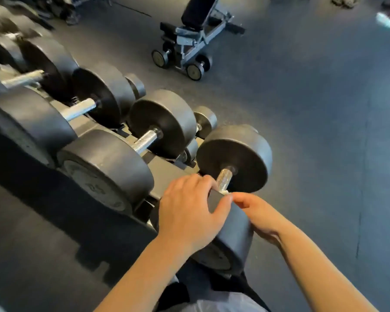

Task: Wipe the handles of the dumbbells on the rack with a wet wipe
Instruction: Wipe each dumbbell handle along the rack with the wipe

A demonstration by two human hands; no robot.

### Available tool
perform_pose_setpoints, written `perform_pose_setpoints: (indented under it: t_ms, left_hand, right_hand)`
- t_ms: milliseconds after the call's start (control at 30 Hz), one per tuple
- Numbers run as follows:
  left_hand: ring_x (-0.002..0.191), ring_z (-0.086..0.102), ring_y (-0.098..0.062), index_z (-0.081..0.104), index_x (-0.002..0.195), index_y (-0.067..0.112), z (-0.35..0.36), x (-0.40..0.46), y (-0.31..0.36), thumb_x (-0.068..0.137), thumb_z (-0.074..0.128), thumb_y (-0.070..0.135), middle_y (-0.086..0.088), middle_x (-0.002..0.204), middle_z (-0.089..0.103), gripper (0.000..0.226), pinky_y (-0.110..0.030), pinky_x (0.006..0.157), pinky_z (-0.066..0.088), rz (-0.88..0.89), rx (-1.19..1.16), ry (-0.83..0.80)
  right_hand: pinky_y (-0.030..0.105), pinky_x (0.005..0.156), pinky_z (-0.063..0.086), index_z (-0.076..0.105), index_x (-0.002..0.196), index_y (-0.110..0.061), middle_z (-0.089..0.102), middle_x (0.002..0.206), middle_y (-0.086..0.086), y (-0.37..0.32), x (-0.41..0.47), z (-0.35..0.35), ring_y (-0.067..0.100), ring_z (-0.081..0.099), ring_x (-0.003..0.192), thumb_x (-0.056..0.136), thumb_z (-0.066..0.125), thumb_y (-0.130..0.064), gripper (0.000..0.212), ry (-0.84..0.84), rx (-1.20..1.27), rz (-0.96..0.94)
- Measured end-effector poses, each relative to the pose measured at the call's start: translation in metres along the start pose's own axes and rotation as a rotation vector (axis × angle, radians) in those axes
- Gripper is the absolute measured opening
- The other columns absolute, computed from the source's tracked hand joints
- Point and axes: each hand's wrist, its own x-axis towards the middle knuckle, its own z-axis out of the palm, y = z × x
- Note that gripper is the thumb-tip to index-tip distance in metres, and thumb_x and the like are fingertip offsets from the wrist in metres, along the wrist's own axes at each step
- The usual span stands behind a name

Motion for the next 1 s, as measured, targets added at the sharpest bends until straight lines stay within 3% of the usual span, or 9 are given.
perform_pose_setpoints:
  t_ms: [200, 267, 367, 467, 633, 700, 867, 933, 1000]
  left_hand:
    - [0.097, 0.053, -0.003, 0.053, 0.104, 0.039, -0.006, 0.005, -0.020, 0.093, 0.042, 0.057, 0.023, 0.096, 0.054, 0.024, -0.029, 0.082, 0.048, 0.016, -0.180, -0.130]
    - [0.094, 0.055, -0.002, 0.051, 0.096, 0.044, -0.009, 0.011, -0.028, 0.094, 0.045, 0.053, 0.025, 0.089, 0.055, 0.011, -0.028, 0.081, 0.048, -0.011, -0.249, -0.165]
    - [0.090, 0.055, 0.001, 0.049, 0.081, 0.048, -0.009, 0.015, -0.031, 0.089, 0.041, 0.057, 0.025, 0.082, 0.058, 0.014, -0.029, 0.079, 0.050, -0.007, -0.300, -0.174]
    - [0.093, 0.054, 0.002, 0.051, 0.081, 0.049, -0.010, 0.013, -0.029, 0.085, 0.036, 0.062, 0.026, 0.088, 0.061, 0.020, -0.035, 0.082, 0.050, -0.009, -0.326, -0.143]
    - [0.098, 0.054, 0.002, 0.057, 0.091, 0.044, -0.011, 0.012, -0.032, 0.085, 0.036, 0.062, 0.030, 0.101, 0.058, 0.028, -0.041, 0.090, 0.048, -0.072, -0.326, -0.199]
    - [0.098, 0.055, 0.002, 0.060, 0.096, 0.041, -0.015, 0.017, -0.031, 0.084, 0.038, 0.068, 0.026, 0.098, 0.061, 0.037, -0.035, 0.089, 0.045, -0.141, -0.343, -0.266]
    - [0.106, 0.054, -0.001, 0.058, 0.107, 0.041, -0.013, 0.039, -0.033, 0.089, 0.045, 0.054, 0.016, 0.105, 0.064, 0.026, -0.015, 0.079, 0.035, -0.460, -0.452, -0.462]
    - [0.108, 0.053, 0.000, 0.054, 0.111, 0.047, -0.009, 0.042, -0.033, 0.087, 0.043, 0.057, 0.017, 0.112, 0.061, 0.028, -0.013, 0.081, 0.034, -0.472, -0.436, -0.490]
    - [0.104, 0.049, 0.012, 0.049, 0.116, 0.052, -0.010, 0.044, -0.031, 0.092, 0.041, 0.051, 0.023, 0.113, 0.057, 0.025, -0.007, 0.078, 0.033, -0.471, -0.415, -0.494]
  right_hand:
    - [0.022, 0.072, 0.051, 0.071, 0.101, -0.008, 0.069, 0.090, 0.001, 0.007, -0.013, 0.008, 0.008, 0.062, 0.080, 0.092, 0.056, -0.006, 0.017, 0.112, 0.048, 0.161]
    - [0.024, 0.071, 0.050, 0.073, 0.094, -0.011, 0.069, 0.087, 0.000, 0.012, -0.008, 0.011, 0.010, 0.061, 0.079, 0.091, 0.058, -0.007, 0.016, 0.150, 0.118, 0.185]
    - [0.025, 0.067, 0.051, 0.075, 0.087, -0.013, 0.068, 0.082, 0.000, 0.016, 0.003, 0.011, 0.011, 0.062, 0.074, 0.090, 0.062, -0.011, 0.014, 0.164, 0.091, 0.215]
    - [0.026, 0.072, 0.052, 0.076, 0.087, -0.015, 0.069, 0.087, 0.003, 0.013, 0.010, 0.003, 0.011, 0.063, 0.077, 0.089, 0.064, -0.017, 0.012, 0.110, -0.074, 0.191]
    - [0.034, 0.094, 0.051, 0.074, 0.101, -0.022, 0.070, 0.106, -0.003, 0.030, 0.005, -0.011, 0.012, 0.065, 0.101, 0.093, 0.060, -0.018, 0.017, -0.122, -0.088, 0.148]
    - [0.036, 0.094, 0.051, 0.074, 0.098, -0.013, 0.069, 0.104, 0.002, 0.034, 0.010, -0.008, 0.013, 0.064, 0.099, 0.091, 0.062, -0.013, 0.014, -0.059, -0.116, 0.073]
    - [0.014, 0.071, 0.047, 0.065, 0.080, -0.013, 0.063, 0.077, -0.001, 0.029, 0.011, 0.004, -0.003, 0.056, 0.067, 0.082, 0.065, 0.006, 0.019, 0.070, 0.105, -0.116]
    - [0.013, 0.071, 0.047, 0.068, 0.082, -0.018, 0.067, 0.078, 0.002, 0.024, 0.012, 0.001, 0.000, 0.057, 0.068, 0.082, 0.069, 0.000, 0.018, 0.024, 0.071, -0.170]
    - [0.017, 0.072, 0.050, 0.073, 0.083, -0.025, 0.071, 0.080, -0.006, 0.013, 0.019, -0.004, 0.005, 0.062, 0.071, 0.082, 0.072, -0.013, 0.012, -0.041, -0.125, -0.174]
